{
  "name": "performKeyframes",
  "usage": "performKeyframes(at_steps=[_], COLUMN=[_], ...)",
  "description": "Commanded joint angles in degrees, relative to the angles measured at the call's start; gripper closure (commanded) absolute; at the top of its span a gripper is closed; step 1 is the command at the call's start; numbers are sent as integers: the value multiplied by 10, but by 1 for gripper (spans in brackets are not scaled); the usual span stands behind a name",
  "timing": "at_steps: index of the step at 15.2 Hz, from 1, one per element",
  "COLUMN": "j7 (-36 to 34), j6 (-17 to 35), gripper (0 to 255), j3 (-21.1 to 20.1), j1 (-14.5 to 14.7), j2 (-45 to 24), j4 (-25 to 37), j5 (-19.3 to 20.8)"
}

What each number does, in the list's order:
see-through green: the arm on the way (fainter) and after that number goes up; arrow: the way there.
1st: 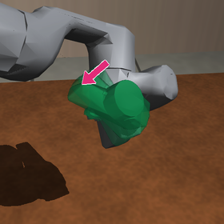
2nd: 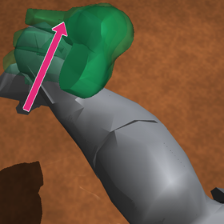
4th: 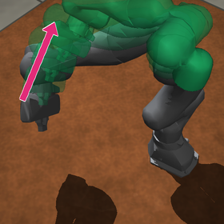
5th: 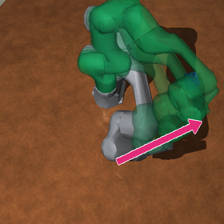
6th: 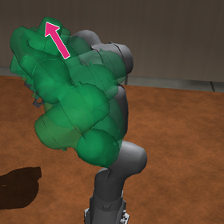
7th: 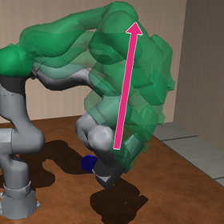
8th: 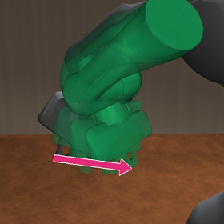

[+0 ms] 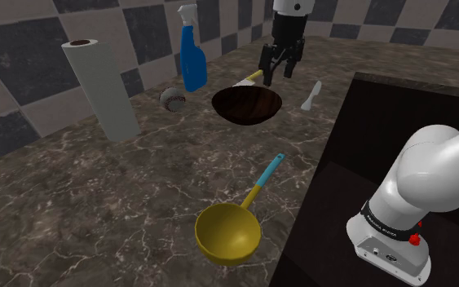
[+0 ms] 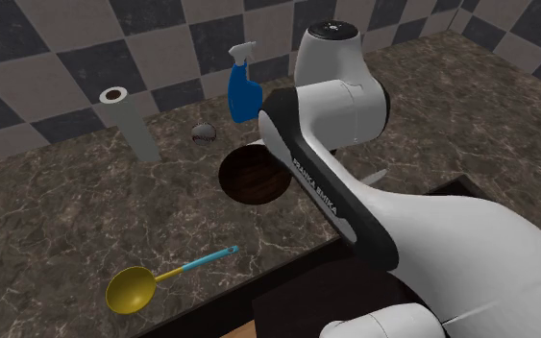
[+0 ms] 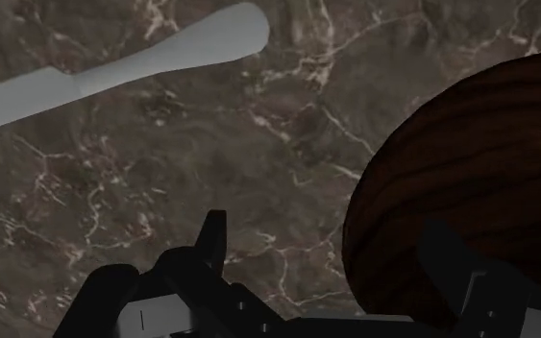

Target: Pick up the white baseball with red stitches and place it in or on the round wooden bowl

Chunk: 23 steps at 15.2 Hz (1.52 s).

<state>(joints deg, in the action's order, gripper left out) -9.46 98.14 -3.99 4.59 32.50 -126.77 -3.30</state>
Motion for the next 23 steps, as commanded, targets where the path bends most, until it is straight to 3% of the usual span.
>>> performKeyframes(at_steps=[1, 12, 21, 23], j7=[-10, -60, -105, -105], j6=[15, 73, 77, 92], gripper=[0, 0, 0, 0], j3=[-9, -57, -90, -90], j1=[7, 39, 69, 71], j2=[-36, -225, -396, -398], j4=[26, 186, 383, 370], j5=[-13, -60, -65, -65])
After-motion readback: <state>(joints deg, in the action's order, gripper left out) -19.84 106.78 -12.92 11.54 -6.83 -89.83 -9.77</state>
